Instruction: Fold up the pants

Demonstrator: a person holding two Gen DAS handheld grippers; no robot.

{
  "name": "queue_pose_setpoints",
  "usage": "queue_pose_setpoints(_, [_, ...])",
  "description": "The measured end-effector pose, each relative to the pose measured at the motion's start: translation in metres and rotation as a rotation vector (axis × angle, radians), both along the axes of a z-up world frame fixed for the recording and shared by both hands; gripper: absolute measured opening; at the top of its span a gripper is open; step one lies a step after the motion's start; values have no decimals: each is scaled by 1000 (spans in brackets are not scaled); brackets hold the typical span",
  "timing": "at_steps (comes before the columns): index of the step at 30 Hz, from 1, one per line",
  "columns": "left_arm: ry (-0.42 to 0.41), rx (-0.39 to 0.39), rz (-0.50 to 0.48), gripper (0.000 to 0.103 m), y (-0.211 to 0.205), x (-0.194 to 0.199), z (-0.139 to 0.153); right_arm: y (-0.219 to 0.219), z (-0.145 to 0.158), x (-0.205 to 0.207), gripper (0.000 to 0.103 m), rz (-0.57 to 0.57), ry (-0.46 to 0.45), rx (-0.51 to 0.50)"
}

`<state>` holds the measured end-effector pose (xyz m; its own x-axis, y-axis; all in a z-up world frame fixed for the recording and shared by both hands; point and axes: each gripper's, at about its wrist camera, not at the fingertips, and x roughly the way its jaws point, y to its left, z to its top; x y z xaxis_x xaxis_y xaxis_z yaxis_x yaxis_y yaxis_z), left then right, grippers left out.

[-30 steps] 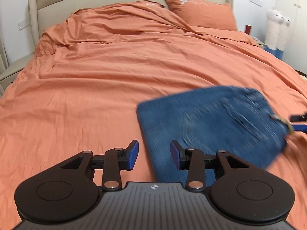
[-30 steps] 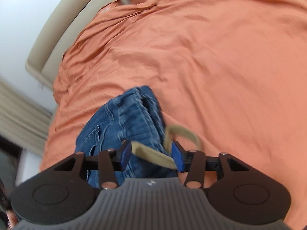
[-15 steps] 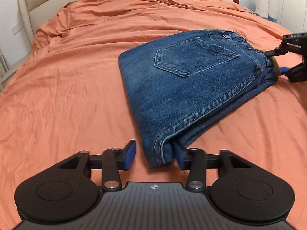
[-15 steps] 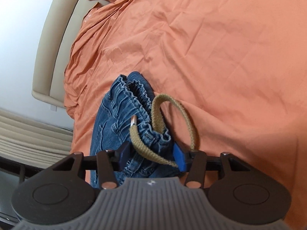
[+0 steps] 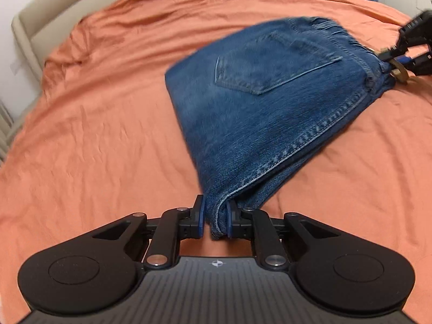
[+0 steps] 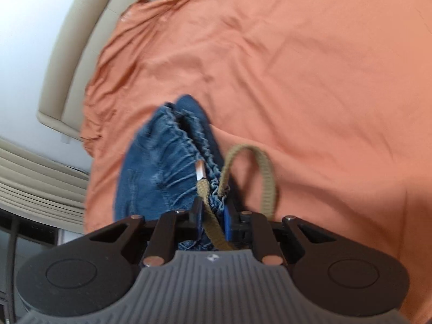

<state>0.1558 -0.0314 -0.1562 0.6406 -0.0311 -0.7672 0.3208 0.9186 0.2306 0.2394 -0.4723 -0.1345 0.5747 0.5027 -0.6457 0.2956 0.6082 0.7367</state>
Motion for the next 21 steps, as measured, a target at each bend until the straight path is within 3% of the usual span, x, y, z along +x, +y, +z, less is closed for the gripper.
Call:
queue_pose_setpoints(7, [54, -27, 29, 17, 4, -2, 4, 11, 0, 6, 11, 70, -22, -143])
queue_pose_setpoints(12, [106, -106, 70, 19, 17, -5, 9, 17, 10, 0, 29, 95, -51, -252])
queue_pose_setpoints(18, [126, -46, 61, 25, 18, -17, 20, 21, 29, -12, 42, 131, -72, -397])
queue_pose_setpoints(21, [117, -49, 60, 25, 23, -22, 30, 25, 41, -21, 42, 160, -76, -512])
